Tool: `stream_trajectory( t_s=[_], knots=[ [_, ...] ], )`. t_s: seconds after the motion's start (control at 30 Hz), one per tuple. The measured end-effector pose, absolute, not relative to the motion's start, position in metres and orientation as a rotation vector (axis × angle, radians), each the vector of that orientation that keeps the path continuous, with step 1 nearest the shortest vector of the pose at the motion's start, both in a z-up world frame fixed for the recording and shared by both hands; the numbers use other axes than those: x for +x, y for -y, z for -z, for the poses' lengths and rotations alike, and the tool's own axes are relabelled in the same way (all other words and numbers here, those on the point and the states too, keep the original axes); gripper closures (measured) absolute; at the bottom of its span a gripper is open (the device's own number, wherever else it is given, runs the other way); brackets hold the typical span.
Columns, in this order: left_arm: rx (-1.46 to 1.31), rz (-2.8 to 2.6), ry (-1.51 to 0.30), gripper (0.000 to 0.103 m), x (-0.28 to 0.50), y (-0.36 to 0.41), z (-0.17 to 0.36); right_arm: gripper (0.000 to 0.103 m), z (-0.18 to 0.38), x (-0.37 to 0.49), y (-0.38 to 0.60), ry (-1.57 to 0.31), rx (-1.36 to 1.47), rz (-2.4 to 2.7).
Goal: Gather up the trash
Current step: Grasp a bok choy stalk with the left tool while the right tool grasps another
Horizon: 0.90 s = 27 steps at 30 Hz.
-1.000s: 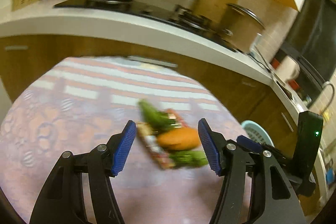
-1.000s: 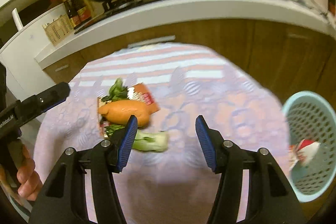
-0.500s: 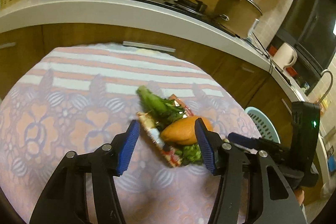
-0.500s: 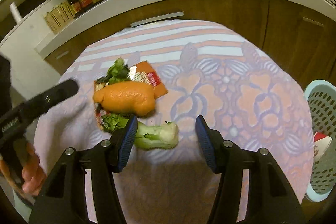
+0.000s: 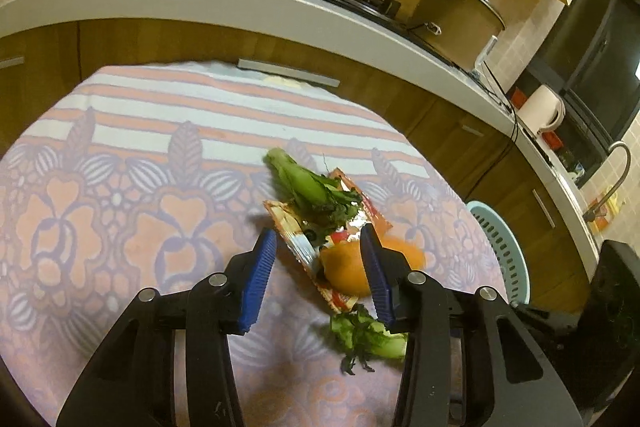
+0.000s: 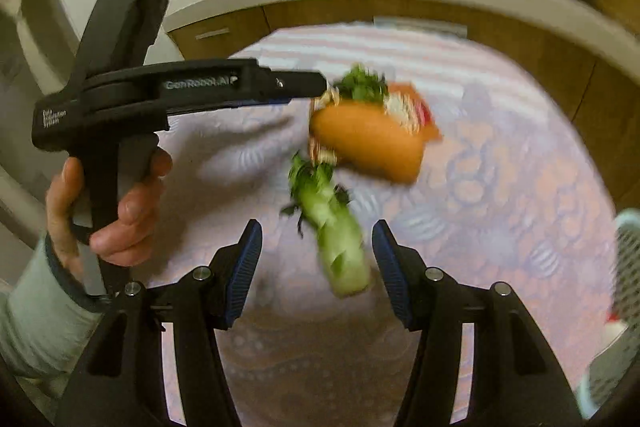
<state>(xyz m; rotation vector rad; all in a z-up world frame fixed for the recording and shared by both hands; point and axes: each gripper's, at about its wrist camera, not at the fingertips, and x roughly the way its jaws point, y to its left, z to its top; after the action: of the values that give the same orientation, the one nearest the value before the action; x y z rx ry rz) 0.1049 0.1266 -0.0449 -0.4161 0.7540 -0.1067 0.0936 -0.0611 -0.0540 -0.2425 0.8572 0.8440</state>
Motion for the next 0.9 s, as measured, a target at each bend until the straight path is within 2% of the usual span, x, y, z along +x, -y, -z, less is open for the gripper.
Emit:
stream_trajectory(
  t_s=[0.3,0.47,0.5,0.53,0.63,0.83,0.9],
  knots=[
    [-0.426,0.097,-0.735,0.062,0.098,-0.137,0.038,0.047,0.070,0.104,0.046,-0.879,-0.287,-0.816],
    [-0.413,0.103,-0.746,0.062,0.102,-0.132,0.037,0.050,0.085,0.119,0.037,-0.896,-0.320,-0.746],
    [-0.406,0.101,-0.750,0.062,0.104,-0.130,0.035,0.056,0.085,0.117,0.037,-0.890,-0.322,-0.754],
    [-0.393,0.095,-0.755,0.060,0.108,-0.128,0.034,0.068,0.083,0.113,0.038,-0.867,-0.330,-0.748],
    [-0.375,0.086,-0.766,0.055,0.121,-0.123,0.030,0.078,0.073,0.102,0.049,-0.817,-0.289,-0.810],
    [-0.360,-0.012,-0.833,0.040,0.157,-0.113,0.038,0.079,0.053,0.106,0.082,-0.754,-0.157,-0.802],
    [-0.354,-0.018,-0.869,0.038,0.168,-0.108,0.044,0.079,0.050,0.112,0.090,-0.756,-0.144,-0.783]
  ],
)
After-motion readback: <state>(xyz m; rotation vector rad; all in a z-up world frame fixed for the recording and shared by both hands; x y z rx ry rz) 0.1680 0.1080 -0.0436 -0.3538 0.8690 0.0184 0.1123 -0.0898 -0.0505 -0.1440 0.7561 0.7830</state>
